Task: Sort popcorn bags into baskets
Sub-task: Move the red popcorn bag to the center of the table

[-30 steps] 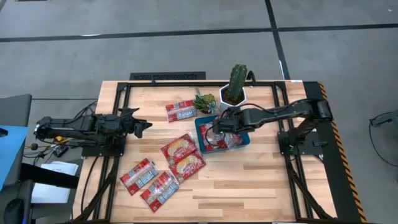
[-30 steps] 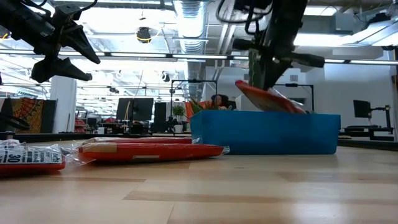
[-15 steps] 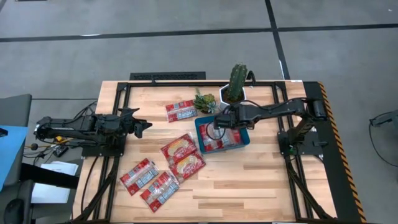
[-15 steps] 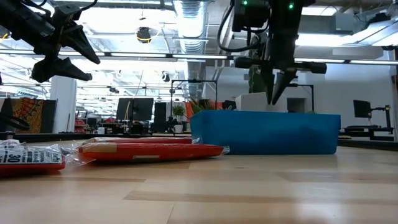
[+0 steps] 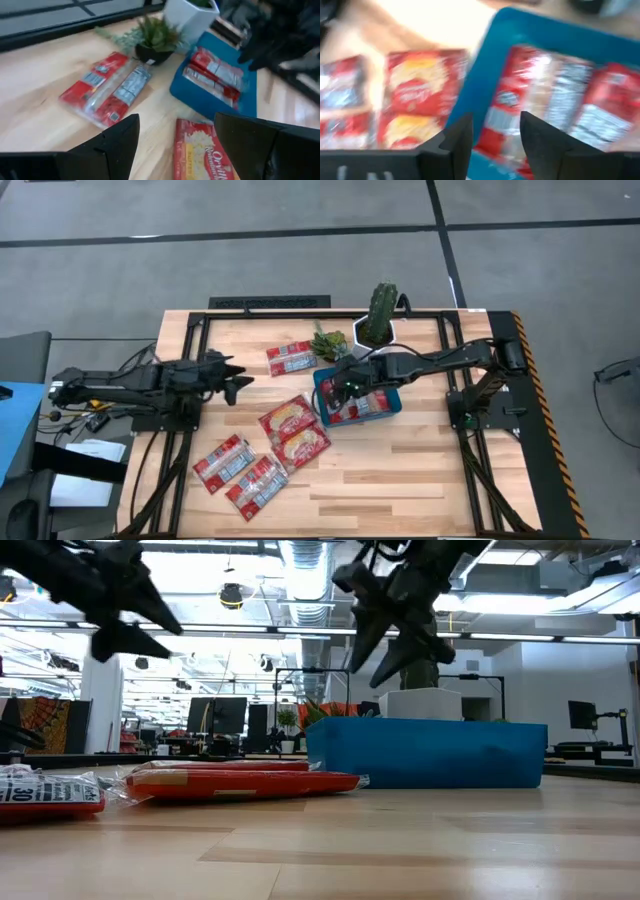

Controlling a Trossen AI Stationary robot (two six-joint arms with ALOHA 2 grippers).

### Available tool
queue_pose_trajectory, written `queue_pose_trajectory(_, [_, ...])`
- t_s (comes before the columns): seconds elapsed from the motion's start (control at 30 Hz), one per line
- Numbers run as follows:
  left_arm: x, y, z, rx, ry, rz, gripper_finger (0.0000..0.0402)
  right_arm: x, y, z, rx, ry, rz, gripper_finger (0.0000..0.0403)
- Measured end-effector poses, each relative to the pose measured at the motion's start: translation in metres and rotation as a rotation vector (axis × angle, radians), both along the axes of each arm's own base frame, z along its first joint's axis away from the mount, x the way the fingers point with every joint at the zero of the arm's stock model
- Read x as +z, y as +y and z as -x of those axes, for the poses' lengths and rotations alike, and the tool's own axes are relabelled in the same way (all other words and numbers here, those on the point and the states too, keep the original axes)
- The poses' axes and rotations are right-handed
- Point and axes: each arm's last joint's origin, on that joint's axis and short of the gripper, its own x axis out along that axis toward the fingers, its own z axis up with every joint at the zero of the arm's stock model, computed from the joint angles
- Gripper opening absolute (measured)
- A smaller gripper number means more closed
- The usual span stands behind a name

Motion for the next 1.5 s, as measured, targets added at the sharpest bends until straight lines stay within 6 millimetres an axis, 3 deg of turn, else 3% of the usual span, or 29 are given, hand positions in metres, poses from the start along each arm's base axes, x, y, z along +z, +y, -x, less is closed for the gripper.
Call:
queue_pose_trajectory(0.3, [-0.029, 0.034, -0.043, -0.053, 0.362, -0.138, 0.0247, 0.000, 0.038, 0.002, 0.198, 0.011, -0.050, 0.0212])
queue_pose_trajectory(0.5, [-0.012, 0.078, -0.066, -0.055, 0.499, -0.293, 0.0247, 0.000, 0.064, 0.005, 0.280, 0.013, -0.055, 0.0202])
queue_pose_trajectory(0.63, [-0.008, 0.117, -0.080, -0.150, 0.502, -0.263, 0.0247, -0.001, 0.076, 0.008, 0.315, 0.016, -0.054, 0.0197])
queue_pose_trajectory(0.83, [-0.029, 0.172, -0.097, -0.172, 0.548, -0.238, 0.0247, -0.001, 0.087, 0.011, 0.336, 0.018, -0.044, 0.0192])
queue_pose_trajectory(0.97, [-0.057, 0.190, -0.111, -0.225, 0.577, -0.161, 0.0247, -0.001, 0.091, 0.012, 0.327, 0.022, -0.015, 0.0188])
queue_pose_trajectory(1.1, [-0.089, 0.192, -0.118, -0.265, 0.660, -0.077, 0.0247, -0.002, 0.092, 0.014, 0.329, 0.042, -0.010, 0.0183])
queue_pose_trajectory(1.2, [-0.099, 0.185, -0.119, -0.316, 0.701, 0.000, 0.0247, -0.002, 0.094, 0.014, 0.335, 0.042, -0.009, 0.0179])
queue_pose_trajectory(1.5, [-0.113, 0.127, -0.097, -0.470, 0.810, 0.282, 0.0247, -0.002, 0.095, 0.015, 0.412, 0.043, 0.076, 0.0177])
